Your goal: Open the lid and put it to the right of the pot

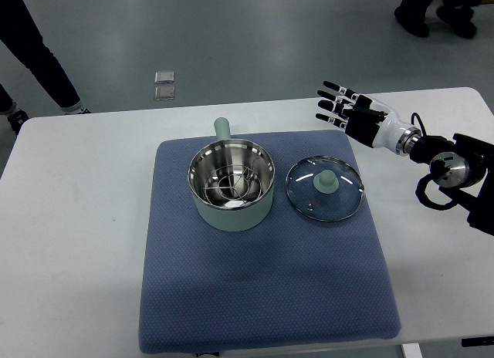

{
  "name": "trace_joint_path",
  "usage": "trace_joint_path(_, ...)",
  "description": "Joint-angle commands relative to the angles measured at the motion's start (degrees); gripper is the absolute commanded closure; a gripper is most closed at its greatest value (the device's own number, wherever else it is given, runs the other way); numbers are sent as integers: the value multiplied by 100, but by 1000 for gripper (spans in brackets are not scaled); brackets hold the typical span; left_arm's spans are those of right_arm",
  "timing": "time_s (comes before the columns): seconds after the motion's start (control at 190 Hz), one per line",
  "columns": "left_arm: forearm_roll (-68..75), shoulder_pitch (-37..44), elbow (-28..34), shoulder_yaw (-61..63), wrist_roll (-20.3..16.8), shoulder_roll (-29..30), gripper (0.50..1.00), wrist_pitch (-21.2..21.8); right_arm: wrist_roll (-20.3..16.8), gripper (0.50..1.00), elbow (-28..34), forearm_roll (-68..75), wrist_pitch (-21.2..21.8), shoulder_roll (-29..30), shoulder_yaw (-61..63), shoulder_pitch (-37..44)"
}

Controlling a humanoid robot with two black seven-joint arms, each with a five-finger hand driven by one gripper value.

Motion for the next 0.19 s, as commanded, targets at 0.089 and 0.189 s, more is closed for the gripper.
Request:
trace_joint_path(0.089, 0, 1, 3, 0, 8, 0, 500, 28, 9, 568, 8, -33, 75, 23, 21, -103)
trace_joint_path(0.189, 0, 19, 12, 9, -1, 0, 500, 45, 9, 568, 8, -33, 233, 14, 21, -130)
